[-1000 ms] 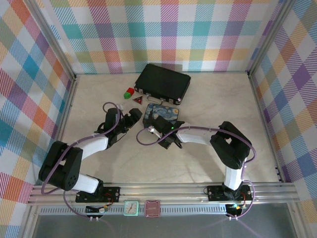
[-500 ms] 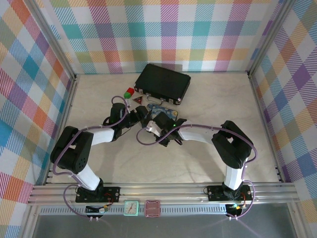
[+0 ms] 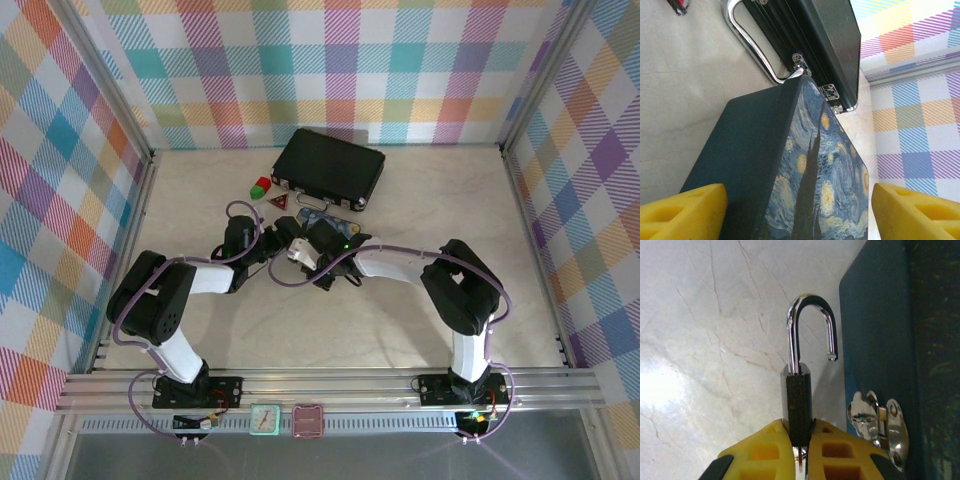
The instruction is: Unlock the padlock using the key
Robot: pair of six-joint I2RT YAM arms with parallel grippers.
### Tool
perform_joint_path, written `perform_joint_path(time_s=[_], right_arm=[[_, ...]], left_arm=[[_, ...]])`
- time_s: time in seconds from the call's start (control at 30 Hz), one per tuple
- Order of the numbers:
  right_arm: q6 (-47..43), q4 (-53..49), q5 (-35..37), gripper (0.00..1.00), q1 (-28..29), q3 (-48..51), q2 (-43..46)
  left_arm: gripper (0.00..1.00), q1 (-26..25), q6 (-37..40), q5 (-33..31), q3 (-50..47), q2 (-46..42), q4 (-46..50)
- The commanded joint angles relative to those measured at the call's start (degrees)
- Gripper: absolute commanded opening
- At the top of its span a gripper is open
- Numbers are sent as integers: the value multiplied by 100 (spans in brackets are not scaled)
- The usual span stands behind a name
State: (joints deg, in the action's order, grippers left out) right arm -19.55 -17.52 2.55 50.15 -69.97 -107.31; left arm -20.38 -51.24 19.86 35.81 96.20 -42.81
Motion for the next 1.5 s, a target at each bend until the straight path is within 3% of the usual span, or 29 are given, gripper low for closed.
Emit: perform_joint_path(time_s=[0.0, 0.17, 0.3, 0.47, 0.57, 0.7, 0.8, 0.97, 1.1, 1.17, 1.33, 1.47], right_arm=[[356, 367, -369, 0, -10, 204, 502], [1255, 399, -410, 0, -69, 813, 1400], [2356, 267, -144, 0, -316, 1327, 2276], [3420, 189, -64, 0, -1120, 2044, 3510], [3497, 59, 298, 0, -1689, 2357, 4006], [3516, -163, 352, 0, -2541, 2556, 3904], [3713, -174, 352, 0, -2902, 2680, 3633], [4234, -57, -7, 0, -3205, 2827, 3097], [4410, -68, -213, 0, -3240, 2730, 2524], [4485, 56, -234, 0, -3248, 2749, 2356], [4618, 428, -481, 18, -3358, 2732, 2138], [4602, 395, -467, 46, -3418, 2612, 2246]], left_arm=[[77, 50, 75, -272, -148, -354, 84], [82, 410, 508, -782, -38, -1069, 1324], [95, 518, 1074, -1674, 54, -1866, 2548], [100, 570, 1820, -2508, 64, -2852, 3530], [100, 598, 2019, -2778, -23, -3336, 3706], [100, 605, 2171, -3132, -89, -3779, 3777], [100, 605, 2419, -3821, -49, -3927, 3976], [100, 630, 2862, -5239, -49, -3899, 4198], [100, 683, 3445, -5653, -358, -3740, 3557], [100, 711, 3347, -5810, -397, -3627, 3529], [100, 711, 3221, -6082, -487, -3384, 3349], [100, 715, 3632, -6319, -478, -3271, 3323]])
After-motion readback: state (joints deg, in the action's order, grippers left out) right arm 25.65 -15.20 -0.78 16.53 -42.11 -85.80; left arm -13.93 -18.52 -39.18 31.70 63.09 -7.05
